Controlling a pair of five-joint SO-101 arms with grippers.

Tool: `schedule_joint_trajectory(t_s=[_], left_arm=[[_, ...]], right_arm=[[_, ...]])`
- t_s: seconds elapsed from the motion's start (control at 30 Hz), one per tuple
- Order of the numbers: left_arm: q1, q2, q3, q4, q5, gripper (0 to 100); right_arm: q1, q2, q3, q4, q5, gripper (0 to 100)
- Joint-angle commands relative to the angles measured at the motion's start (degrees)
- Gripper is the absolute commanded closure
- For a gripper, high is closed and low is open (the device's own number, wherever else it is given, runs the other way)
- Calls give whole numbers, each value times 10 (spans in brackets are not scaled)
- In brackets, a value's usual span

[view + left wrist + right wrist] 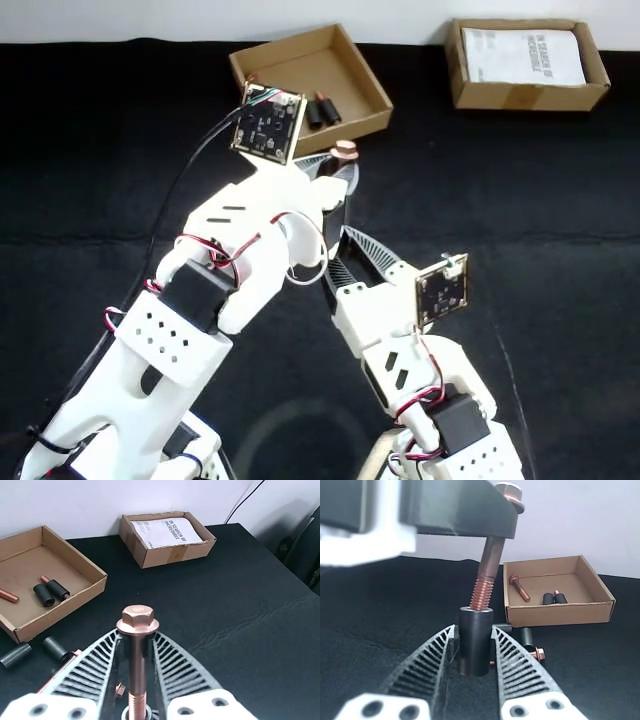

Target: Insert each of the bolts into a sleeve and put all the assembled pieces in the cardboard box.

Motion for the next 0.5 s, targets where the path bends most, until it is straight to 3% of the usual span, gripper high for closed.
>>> schedule_joint_trajectory(t_s=[0.0, 0.2, 0.4, 0.47], left_arm=[[12, -2, 0, 40, 4, 992], [40, -3, 0, 155, 4, 992], [89, -3, -3, 215, 0, 987], [88, -3, -19, 231, 0, 939]], right_arm=[[23, -6, -4, -24, -3, 991], [39, -6, -4, -29, -3, 991], [38, -6, -4, -29, -3, 991], [39, -6, -4, -29, -3, 991]])
